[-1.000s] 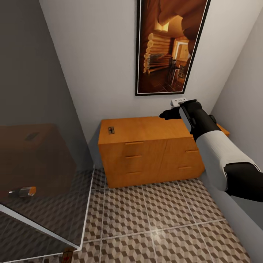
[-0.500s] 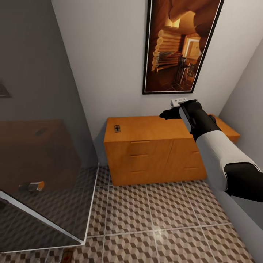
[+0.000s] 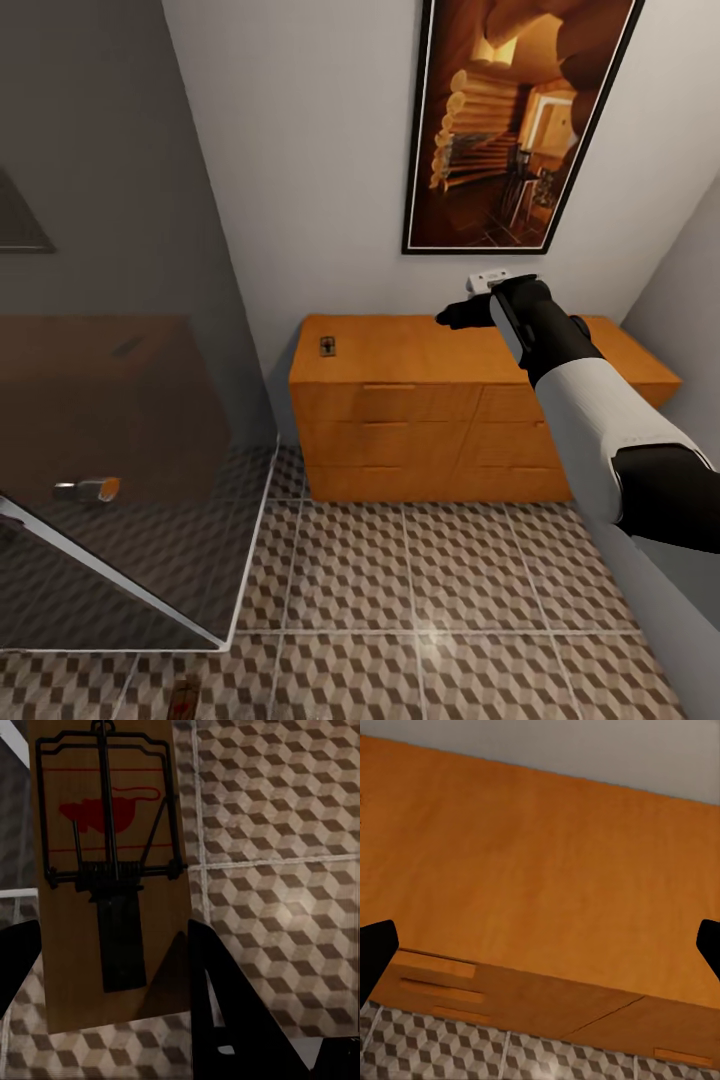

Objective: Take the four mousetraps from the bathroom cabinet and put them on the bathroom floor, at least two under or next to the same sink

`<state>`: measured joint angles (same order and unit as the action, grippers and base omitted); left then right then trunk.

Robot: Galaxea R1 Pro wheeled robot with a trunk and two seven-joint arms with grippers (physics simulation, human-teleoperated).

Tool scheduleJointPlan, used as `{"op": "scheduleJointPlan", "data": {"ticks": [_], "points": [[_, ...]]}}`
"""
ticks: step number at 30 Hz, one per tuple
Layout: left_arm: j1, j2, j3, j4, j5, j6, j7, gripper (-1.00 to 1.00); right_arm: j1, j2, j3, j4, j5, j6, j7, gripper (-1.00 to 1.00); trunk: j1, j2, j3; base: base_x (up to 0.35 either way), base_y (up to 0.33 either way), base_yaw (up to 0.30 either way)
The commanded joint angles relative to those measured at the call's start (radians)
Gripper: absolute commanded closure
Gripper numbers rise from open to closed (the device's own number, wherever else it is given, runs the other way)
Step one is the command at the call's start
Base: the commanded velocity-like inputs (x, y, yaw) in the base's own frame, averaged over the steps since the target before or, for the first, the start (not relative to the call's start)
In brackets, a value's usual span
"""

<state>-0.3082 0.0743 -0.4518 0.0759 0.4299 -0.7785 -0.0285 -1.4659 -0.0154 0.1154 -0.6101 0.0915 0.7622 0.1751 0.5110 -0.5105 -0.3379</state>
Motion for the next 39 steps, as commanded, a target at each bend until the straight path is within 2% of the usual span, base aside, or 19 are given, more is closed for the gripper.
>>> {"op": "scheduleJointPlan", "data": {"ticks": [1,11,28,39], "points": [[-0.002,-0.001,-0.008,0.004,0.009,-0.005,-0.003,1.0,-0.001,-0.001,0.004,-0.001,0.01,0.004,0.007,-1.0,0.0,-0.002,-0.003,0.0,-0.208,0.152],[-0.002,-0.001,-0.008,0.004,0.009,-0.005,-0.002,1.0,-0.001,0.001,0.004,0.0,0.008,0.003,0.007,-1.0,0.0,-0.002,-0.013,0.0,-0.097,0.152],[-0.002,-0.001,-0.008,0.004,0.009,-0.005,-0.002,1.0,0.001,0.0,0.004,0.0,0.008,0.003,0.007,-1.0,0.0,-0.002,-0.032,0.04,0.196,0.148],[-0.002,-0.001,-0.008,0.004,0.009,-0.005,-0.002,1.0,0.005,-0.002,0.004,0.0,0.01,0.002,0.007,-1.0,0.0,-0.002,-0.035,0.014,0.029,0.03]]}}
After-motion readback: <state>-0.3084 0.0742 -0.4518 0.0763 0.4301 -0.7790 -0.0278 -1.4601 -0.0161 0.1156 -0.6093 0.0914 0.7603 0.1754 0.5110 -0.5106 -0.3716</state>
